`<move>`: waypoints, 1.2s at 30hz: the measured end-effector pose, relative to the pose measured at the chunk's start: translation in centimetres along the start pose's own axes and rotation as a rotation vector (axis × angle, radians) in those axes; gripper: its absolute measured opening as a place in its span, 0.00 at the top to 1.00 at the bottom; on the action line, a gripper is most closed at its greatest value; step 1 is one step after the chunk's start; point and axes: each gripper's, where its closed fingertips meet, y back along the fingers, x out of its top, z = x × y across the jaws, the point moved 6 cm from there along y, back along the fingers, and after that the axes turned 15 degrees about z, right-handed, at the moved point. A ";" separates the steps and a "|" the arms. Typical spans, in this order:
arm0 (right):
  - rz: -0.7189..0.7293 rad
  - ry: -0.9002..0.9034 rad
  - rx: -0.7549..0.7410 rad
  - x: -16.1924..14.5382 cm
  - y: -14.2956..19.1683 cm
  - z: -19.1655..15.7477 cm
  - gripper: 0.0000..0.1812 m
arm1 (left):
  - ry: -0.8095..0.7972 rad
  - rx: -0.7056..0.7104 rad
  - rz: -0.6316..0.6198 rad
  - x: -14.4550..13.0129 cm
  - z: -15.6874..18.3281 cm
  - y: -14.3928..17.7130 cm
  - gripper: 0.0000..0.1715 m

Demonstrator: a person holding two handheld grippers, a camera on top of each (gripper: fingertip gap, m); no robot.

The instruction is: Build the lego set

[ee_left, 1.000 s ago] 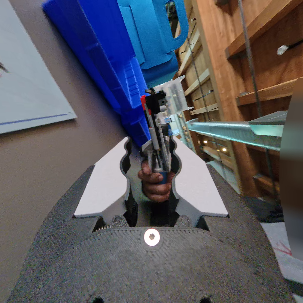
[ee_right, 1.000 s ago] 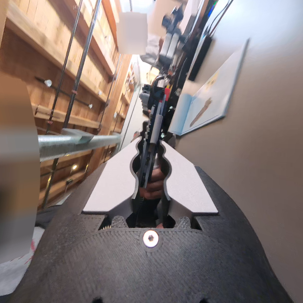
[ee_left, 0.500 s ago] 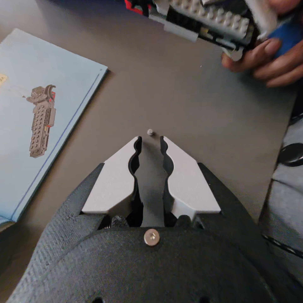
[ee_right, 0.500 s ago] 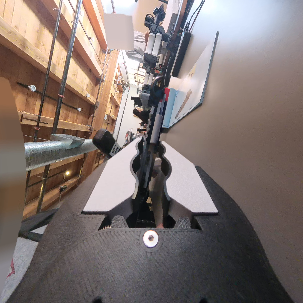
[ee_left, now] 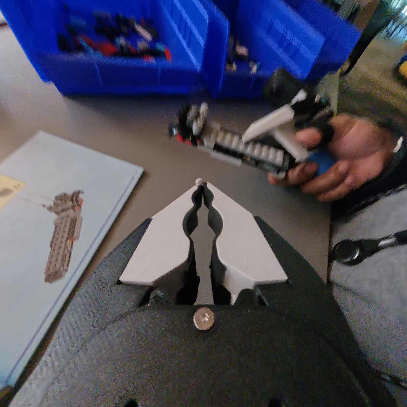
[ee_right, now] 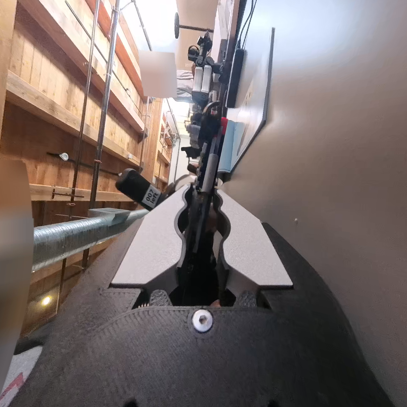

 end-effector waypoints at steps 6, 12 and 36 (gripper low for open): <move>0.053 -0.021 -0.002 -0.6 0.3 0.0 0.90 | -0.050 -0.009 0.052 3.6 0.0 -2.1 1.00; 0.101 0.056 -0.036 1.2 2.4 0.0 0.90 | 0.020 0.013 -0.024 1.9 -1.2 -3.7 0.96; 0.147 0.077 -0.029 5.3 6.2 0.2 0.90 | -0.211 0.053 -0.293 -0.5 -3.2 -13.9 0.93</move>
